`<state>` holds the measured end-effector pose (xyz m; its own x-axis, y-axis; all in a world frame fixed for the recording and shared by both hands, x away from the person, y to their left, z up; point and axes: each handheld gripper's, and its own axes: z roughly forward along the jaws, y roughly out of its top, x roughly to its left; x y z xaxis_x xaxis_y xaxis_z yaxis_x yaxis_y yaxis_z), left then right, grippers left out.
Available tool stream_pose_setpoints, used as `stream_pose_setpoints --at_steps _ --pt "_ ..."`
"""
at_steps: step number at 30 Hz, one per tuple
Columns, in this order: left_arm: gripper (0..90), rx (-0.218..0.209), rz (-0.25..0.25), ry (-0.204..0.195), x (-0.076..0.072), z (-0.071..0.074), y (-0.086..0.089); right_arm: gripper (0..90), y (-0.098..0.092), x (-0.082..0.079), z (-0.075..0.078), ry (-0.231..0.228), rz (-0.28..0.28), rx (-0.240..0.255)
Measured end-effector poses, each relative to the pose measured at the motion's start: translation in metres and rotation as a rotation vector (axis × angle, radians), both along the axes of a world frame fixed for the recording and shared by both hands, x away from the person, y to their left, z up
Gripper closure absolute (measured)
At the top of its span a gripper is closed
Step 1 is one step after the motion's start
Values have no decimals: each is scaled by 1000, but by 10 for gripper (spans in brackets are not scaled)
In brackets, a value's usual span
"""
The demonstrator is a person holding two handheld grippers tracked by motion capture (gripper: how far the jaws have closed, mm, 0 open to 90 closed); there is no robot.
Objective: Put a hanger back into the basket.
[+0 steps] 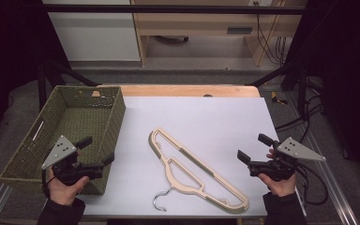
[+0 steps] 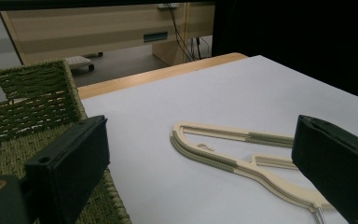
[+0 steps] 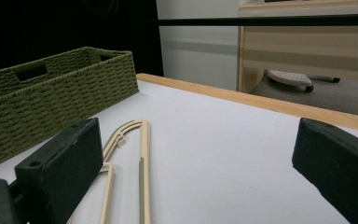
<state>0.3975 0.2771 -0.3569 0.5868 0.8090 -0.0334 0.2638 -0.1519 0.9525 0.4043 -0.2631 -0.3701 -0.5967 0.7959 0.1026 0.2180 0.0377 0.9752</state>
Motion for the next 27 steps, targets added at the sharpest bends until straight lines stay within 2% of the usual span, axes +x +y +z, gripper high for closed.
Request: stream_pose_setpoints --at_steps 13,19,21,27 --pt "69 5 -35 14 -4 -3 -18 24 1 -1 1 -3 4 -12" --pt "95 35 -80 50 -6 -13 -45 26 1 -1 1 0 5 -12" --pt "102 43 -87 58 -6 -14 -49 27 2 -1 1 4 4 -9" --pt "134 82 -114 111 -8 -30 -75 29 3 -1 -1 8 14 -21"
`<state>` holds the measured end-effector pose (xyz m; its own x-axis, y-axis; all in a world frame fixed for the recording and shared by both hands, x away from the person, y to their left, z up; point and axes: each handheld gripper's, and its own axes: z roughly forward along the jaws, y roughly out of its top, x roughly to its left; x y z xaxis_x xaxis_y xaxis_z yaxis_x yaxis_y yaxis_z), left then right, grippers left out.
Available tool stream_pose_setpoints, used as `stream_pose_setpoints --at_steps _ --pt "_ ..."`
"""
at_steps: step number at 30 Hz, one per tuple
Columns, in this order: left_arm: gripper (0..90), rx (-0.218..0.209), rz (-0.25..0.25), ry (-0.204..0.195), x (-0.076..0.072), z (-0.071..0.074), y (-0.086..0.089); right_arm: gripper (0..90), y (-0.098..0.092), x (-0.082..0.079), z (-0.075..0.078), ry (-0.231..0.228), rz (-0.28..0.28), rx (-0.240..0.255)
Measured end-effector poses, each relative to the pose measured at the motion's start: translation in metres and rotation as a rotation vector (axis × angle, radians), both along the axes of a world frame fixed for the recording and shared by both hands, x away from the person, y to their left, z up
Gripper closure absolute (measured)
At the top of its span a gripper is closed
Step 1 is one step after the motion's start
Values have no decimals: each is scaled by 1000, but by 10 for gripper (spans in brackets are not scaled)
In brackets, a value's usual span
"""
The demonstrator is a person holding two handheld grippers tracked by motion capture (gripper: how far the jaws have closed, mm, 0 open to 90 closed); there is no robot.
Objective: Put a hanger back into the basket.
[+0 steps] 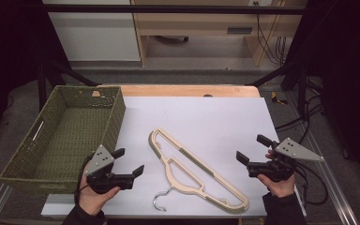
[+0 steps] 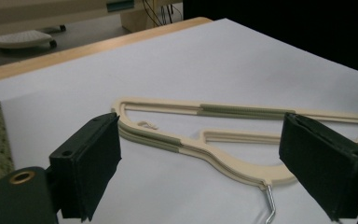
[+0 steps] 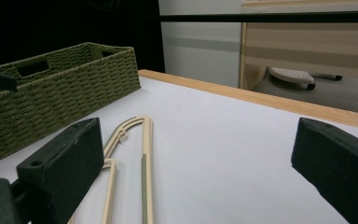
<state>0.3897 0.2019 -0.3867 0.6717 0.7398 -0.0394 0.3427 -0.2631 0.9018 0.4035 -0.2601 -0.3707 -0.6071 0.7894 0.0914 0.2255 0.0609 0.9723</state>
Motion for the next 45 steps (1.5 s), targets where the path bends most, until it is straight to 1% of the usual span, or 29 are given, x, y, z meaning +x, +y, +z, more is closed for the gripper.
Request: stream_pose_setpoints --at_steps 1,3,4,5,6,7,8,10,11,12,13,14,15,17,21,22,23,26,28,30,31,32,33,39,42,45 --pt "136 4 -6 8 0 -3 -4 30 1 0 0 2 -6 11" --pt "145 14 -18 24 -1 -8 -11 30 2 0 -1 5 2 -1" --pt "151 14 -18 24 -1 -8 -11 31 2 0 -1 6 3 -4" --pt "157 29 -32 42 -1 -15 -18 31 3 0 -1 9 3 -5" --pt "161 37 -38 52 -1 -18 -21 31 3 1 -2 6 10 -10" --pt "169 37 -38 52 -1 -18 -21 31 3 1 -2 6 10 -10" --pt "186 48 -49 68 -2 -24 -28 32 4 1 -2 10 9 -11" --pt "197 72 -64 84 -2 -30 -35 33 5 1 -3 13 12 -9" --pt "205 77 -70 93 -2 -33 -39 33 6 1 -3 17 12 -9" --pt "221 86 -79 100 -3 -36 -42 33 7 1 -4 13 14 -13" --pt "236 95 -81 107 -3 -38 -45 33 7 1 -4 17 17 -13" --pt "247 95 -81 107 -3 -38 -45 33 8 2 -5 21 17 -16" --pt "266 107 -96 121 -4 -43 -50 33 8 2 -5 20 20 -16" --pt "294 121 -110 139 -4 -48 -56 34 9 2 -6 25 22 -19" --pt "342 149 -133 166 -5 -56 -65 35 11 3 -7 26 26 -20" --pt "352 149 -133 166 -5 -56 -65 35 11 3 -7 26 26 -20" --pt "360 158 -137 185 -4 -61 -69 35 12 3 -7 31 25 -20" --pt "413 165 -141 209 -4 -65 -73 38 13 2 -8 28 29 -22" --pt "468 169 -142 220 -4 -68 -75 38 13 3 -8 30 30 -23" --pt "519 169 -143 241 -3 -71 -77 38 14 3 -8 33 30 -26" --pt "535 175 -137 252 -2 -72 -78 38 14 3 -8 33 32 -25" --pt "557 175 -137 252 -2 -72 -78 38 14 3 -9 32 33 -25" --pt "568 175 -134 267 -2 -75 -80 38 14 3 -9 29 36 -27" --pt "675 194 -123 280 -2 -80 -87 38 14 3 -9 28 39 -30" --pt "724 197 -120 296 -1 -82 -88 38 14 3 -9 28 38 -30" --pt "773 195 -112 301 -1 -83 -89 38 14 3 -9 32 36 -28"
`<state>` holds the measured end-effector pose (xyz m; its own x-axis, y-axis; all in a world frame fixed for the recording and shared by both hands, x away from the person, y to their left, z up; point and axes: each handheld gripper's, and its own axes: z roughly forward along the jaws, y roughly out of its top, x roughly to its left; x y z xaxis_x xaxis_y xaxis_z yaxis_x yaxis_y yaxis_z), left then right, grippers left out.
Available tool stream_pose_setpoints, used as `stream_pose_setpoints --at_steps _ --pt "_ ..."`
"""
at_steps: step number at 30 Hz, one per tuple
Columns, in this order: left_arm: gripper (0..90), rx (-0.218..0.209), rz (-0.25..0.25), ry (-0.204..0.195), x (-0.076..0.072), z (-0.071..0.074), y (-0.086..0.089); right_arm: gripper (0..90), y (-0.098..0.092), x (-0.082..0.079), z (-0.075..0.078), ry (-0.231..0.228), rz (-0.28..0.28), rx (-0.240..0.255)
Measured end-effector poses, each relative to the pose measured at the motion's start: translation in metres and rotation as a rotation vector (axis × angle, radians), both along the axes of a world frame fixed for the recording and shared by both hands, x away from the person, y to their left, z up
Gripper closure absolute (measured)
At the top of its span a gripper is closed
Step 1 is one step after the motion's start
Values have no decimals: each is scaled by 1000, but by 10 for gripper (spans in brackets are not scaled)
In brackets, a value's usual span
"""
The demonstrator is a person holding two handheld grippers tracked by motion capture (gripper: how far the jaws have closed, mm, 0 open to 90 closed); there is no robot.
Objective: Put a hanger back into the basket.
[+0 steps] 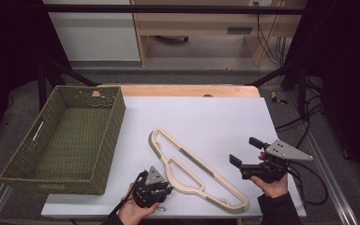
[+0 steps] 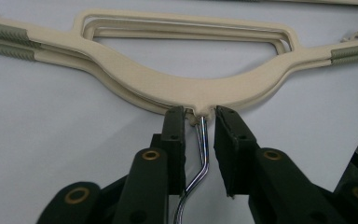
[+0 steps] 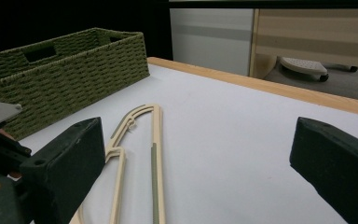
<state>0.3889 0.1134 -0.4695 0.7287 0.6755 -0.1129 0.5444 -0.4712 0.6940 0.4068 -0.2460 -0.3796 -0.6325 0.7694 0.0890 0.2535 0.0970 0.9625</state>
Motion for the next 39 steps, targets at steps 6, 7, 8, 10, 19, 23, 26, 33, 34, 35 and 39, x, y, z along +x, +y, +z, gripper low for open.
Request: stream_pose_setpoints --at_steps 6,7,8,10,19,23,26,33,34,35,39 --pt "839 6 5 21 -1 -3 -3 39 3 1 -2 7 5 -3" --pt "841 10 7 18 -1 -3 -3 39 4 1 -2 5 9 -7" --pt "845 5 10 22 -1 -3 -3 40 5 1 -2 11 11 -7" --pt "876 -4 19 22 -1 -2 -4 41 7 1 -3 12 16 -13" --pt "885 2 32 -7 -5 6 -5 63 21 2 -9 39 66 -26" --pt "886 -5 30 -15 -6 11 -5 57 34 1 -11 44 93 -42" --pt "886 9 18 -36 -8 16 -5 85 45 -2 -12 46 131 -55" --pt "887 17 11 -55 -9 26 -6 108 75 -7 -19 88 194 -116" --pt "887 18 10 -56 -9 27 -6 113 84 -8 -23 105 215 -136" --pt "887 21 8 -56 -9 29 -6 121 89 -9 -25 112 217 -147" --pt "888 28 -1 -61 -8 35 -7 147 101 -11 -33 140 236 -180"
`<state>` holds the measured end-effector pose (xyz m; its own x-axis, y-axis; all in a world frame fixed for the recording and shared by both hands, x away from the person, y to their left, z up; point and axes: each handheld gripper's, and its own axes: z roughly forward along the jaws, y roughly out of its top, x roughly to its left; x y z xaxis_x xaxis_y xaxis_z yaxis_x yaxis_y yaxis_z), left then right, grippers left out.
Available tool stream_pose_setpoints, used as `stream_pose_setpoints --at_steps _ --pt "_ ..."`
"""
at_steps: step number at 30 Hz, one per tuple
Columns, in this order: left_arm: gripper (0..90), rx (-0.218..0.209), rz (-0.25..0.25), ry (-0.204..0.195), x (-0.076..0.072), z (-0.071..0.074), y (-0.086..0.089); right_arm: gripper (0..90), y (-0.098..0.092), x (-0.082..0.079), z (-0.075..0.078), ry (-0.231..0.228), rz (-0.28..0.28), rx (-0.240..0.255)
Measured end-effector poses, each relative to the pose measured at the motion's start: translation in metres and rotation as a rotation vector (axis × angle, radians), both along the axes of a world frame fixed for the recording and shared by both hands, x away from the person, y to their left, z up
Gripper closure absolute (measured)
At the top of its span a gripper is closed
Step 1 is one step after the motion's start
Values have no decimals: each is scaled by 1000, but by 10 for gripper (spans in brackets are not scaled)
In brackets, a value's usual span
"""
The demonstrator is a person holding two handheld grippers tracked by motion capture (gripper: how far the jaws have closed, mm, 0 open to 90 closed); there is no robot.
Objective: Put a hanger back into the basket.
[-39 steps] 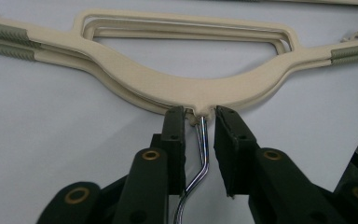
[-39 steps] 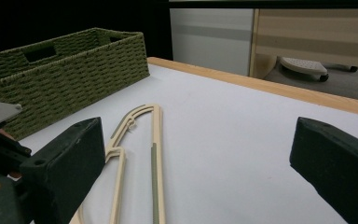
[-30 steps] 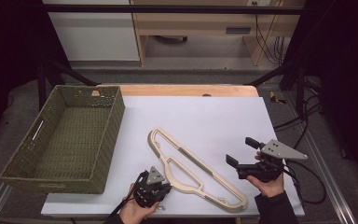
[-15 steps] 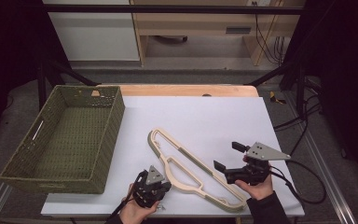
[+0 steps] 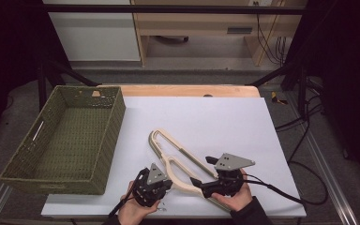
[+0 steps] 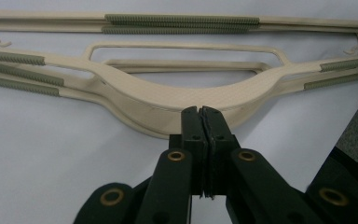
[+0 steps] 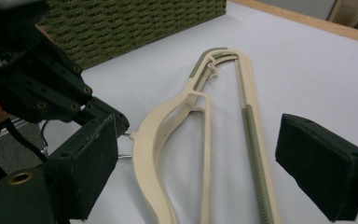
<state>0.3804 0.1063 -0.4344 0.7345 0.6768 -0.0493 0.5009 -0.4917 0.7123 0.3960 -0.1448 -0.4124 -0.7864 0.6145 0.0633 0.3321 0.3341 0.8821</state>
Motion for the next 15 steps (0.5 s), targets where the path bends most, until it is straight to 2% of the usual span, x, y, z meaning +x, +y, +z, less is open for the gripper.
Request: stream_pose_setpoints --at_steps 11,15 --pt "888 25 -15 -22 -1 14 -6 189 21 -4 -16 32 47 -91" --pt "888 33 -19 -25 1 18 -8 258 29 -5 -22 41 73 -130"
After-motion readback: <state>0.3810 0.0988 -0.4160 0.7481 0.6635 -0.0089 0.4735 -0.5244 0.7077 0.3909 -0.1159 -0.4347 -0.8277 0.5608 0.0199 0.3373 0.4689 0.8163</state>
